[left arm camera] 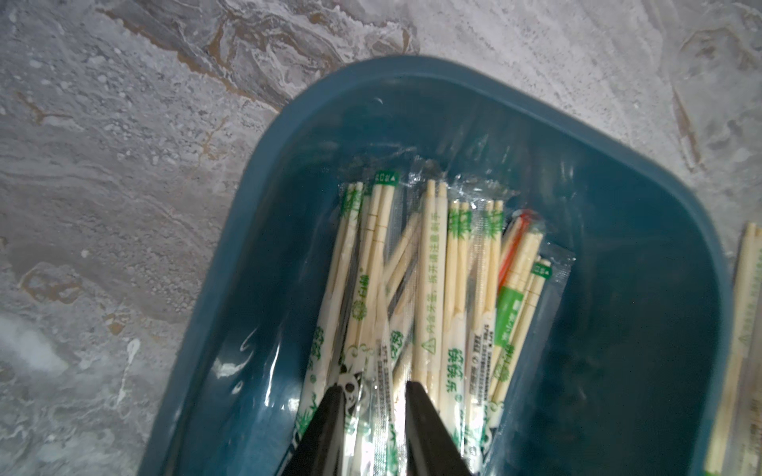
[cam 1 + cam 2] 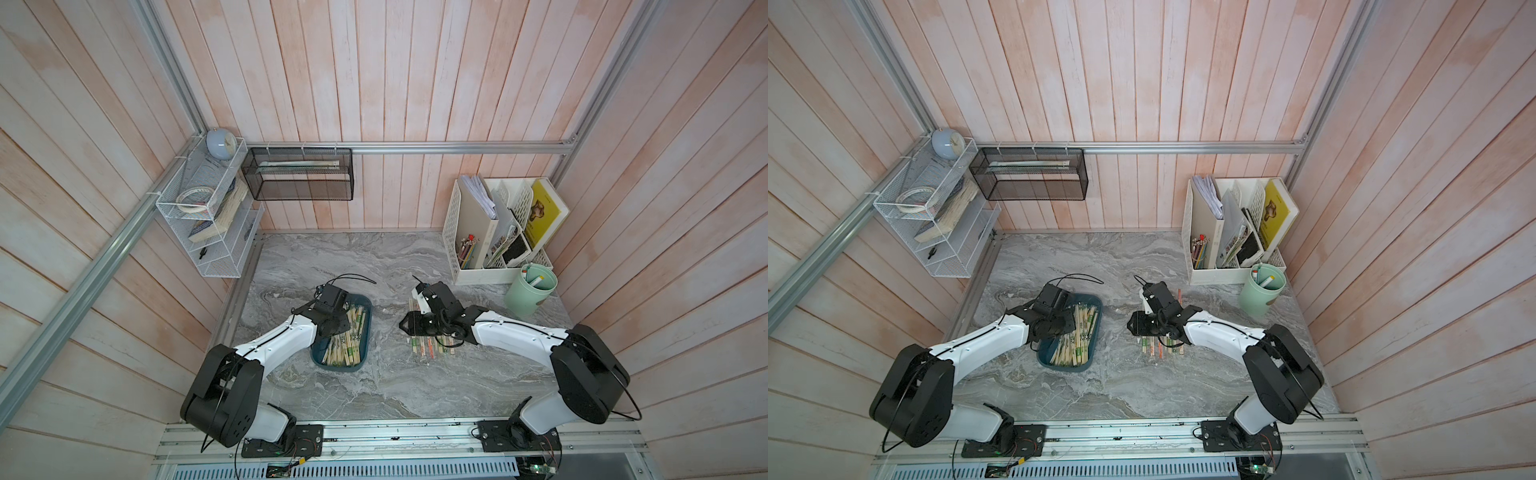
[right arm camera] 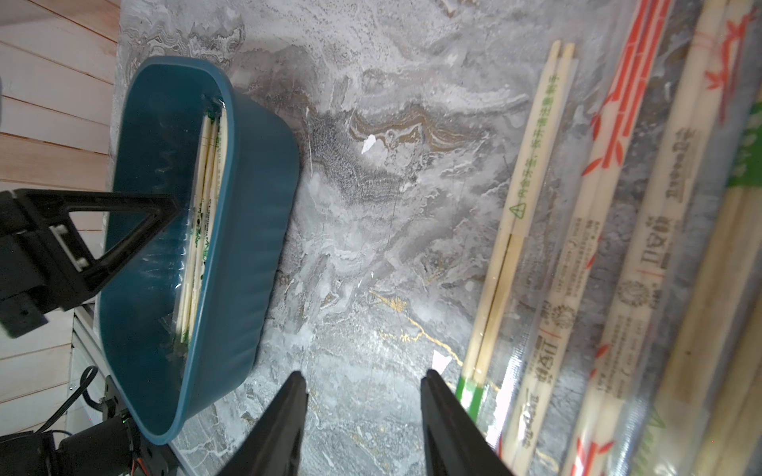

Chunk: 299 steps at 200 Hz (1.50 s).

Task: Take the paired disposable chopsticks out of the storage box
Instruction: Pick up the paired disposable chopsticks from the storage box.

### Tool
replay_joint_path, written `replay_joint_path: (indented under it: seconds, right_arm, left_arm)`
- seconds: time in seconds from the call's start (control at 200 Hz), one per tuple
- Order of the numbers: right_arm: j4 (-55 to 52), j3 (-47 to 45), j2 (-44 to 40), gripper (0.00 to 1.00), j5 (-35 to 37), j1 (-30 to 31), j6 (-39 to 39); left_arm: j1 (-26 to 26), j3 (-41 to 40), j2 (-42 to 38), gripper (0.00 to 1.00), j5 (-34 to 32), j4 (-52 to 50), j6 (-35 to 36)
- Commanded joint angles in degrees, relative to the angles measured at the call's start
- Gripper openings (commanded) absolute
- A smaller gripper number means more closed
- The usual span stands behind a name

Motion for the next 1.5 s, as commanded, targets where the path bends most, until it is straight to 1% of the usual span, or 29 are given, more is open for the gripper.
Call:
replay_joint_path:
  seconds: [0.0,0.435,0.65,1.02,1.14,1.275,1.49]
  right_arm:
    - [-0.2,-0.3,-0.8,0.48,0.7,-0.3,0.2]
    - [-0.4,-0.7,-0.7,0.48,1.1,-0.4,-0.1]
    - [-0.5,-1.0,-0.7,0.48,1.1,-0.5,-0.1]
    - [-0.8,-1.0,-1.0,0.48,1.4,-0.6,-0.2]
    - [-0.8,-1.0,-1.0,0.48,1.3,-0.6,-0.3]
    - [-0.9,-0.8,-1.1,0.48,1.3,-0.6,-0.3]
    - [-0.8,-0.6,-0.9,0.48,1.2,-0.6,-0.3]
  left_arm:
    - [0.4,-1.1,1.1,0.25,-0.9,1.7,0.5]
    - [0.8,-2.0,3.0,0.24,-2.2,2.2,0.6]
    - [0.9,-2.8,3.6,0.21,-1.7,3.0,0.6]
    - [0.9,-2.6,4.5,0.21,-0.5,3.8,0.7]
    - [0.9,-2.3,4.3,0.15,-0.2,3.4,0.9]
    - [0.9,-1.5,3.2,0.14,-0.3,2.1,1.0]
    - [0.9,-0.4,1.5,0.08,-1.1,0.2,1.4]
